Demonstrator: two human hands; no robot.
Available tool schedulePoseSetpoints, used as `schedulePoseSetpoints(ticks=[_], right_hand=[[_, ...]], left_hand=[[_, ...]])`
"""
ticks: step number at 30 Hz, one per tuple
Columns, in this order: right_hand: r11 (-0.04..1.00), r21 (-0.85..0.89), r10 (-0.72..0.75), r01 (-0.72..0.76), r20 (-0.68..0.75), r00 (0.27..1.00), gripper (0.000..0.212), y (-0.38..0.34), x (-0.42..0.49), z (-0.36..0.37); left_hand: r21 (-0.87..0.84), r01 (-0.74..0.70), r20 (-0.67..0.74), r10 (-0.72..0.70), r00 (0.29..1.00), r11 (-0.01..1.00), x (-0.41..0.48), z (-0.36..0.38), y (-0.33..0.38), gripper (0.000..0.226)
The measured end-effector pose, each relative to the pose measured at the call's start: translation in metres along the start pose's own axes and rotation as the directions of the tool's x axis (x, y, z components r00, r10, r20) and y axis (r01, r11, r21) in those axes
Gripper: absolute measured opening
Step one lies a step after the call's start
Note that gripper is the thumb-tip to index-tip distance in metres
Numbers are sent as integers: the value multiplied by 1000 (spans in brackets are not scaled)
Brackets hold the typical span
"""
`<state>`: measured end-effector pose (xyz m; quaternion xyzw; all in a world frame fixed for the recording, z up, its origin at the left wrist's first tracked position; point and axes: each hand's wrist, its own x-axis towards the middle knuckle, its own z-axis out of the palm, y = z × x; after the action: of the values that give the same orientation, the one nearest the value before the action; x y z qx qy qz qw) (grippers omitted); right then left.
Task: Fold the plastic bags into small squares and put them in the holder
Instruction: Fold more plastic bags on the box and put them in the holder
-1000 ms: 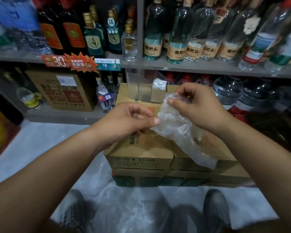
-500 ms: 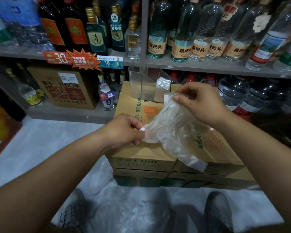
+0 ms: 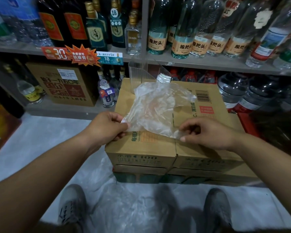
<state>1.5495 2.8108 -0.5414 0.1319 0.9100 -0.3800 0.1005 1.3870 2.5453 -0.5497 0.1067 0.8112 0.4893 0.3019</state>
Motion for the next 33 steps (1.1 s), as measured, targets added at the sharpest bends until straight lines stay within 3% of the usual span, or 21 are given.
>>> schedulePoseSetpoints(ticks=[4, 8, 11, 13, 18, 20, 23, 26, 29, 33], right_hand=[[1000, -5, 4, -5, -54, 999, 7, 5, 4, 8], [998, 3, 70, -70, -20, 997, 12, 6, 1, -7], [984, 121, 135, -133, -9, 991, 17, 12, -4, -21], [978, 105, 180, -178, -8, 984, 21, 17, -4, -25], [972, 46, 230, -232, 48, 972, 27, 20, -2, -22], [973, 16, 230, -231, 65, 971, 31, 17, -3, -23], [978, 27, 208, -208, -24, 978, 36, 8, -3, -28], [944, 276, 230, -180, -158, 960, 43, -1, 3, -32], [858, 492, 268, -147, -185, 945, 50, -5, 16, -29], [859, 483, 252, -169, -111, 961, 25, -3, 25, -20]], left_hand=[[22, -7, -21, 7, 1000, 1000, -1, -1, -4, 14], [38, -18, -65, 20, 998, 999, 2, -5, -7, 8], [135, -16, -136, 34, 990, 991, 7, -12, -14, 6], [204, -12, -162, 46, 986, 979, 8, -14, -16, 10], [395, 14, -115, 34, 993, 919, 2, -10, -4, 2], [409, 5, -76, 29, 997, 912, 0, -9, 4, 17], [249, -62, -48, 76, 996, 966, 4, -7, 14, 50], [2, -154, -65, 153, 986, 988, 14, -2, 21, 69], [-72, -237, -111, 229, 967, 969, 23, 7, 27, 49], [-134, -291, -165, 268, 949, 947, 29, 16, 29, 26]])
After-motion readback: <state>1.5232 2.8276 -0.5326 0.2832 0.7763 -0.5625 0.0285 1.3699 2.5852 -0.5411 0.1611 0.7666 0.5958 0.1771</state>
